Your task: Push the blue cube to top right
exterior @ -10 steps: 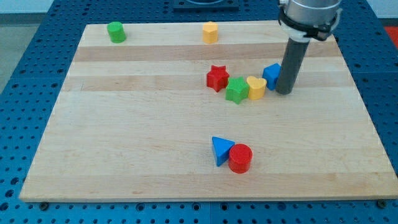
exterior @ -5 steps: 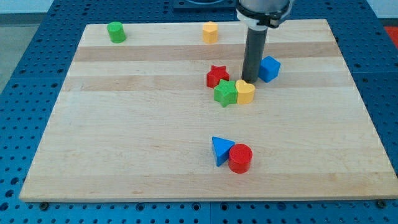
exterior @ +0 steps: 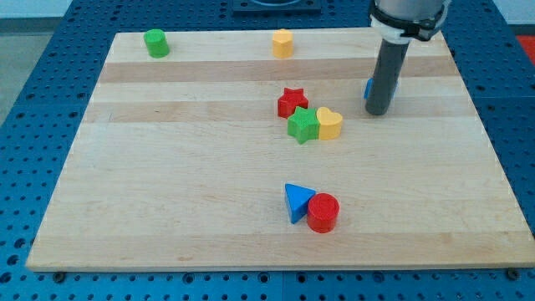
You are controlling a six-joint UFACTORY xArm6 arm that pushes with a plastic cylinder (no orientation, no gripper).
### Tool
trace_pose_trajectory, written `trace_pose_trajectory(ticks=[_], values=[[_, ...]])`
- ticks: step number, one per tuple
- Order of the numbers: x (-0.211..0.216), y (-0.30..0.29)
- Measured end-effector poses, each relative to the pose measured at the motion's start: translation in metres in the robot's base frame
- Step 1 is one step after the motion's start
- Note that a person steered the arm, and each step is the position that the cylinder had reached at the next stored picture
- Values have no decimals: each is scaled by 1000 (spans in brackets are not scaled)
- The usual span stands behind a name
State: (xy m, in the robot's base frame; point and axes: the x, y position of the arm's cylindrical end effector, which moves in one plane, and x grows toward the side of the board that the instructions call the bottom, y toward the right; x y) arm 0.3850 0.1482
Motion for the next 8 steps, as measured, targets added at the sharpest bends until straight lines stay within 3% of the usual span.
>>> trace_pose_trajectory(ticks=[5, 8], values=[[-76, 31], [-101, 40]])
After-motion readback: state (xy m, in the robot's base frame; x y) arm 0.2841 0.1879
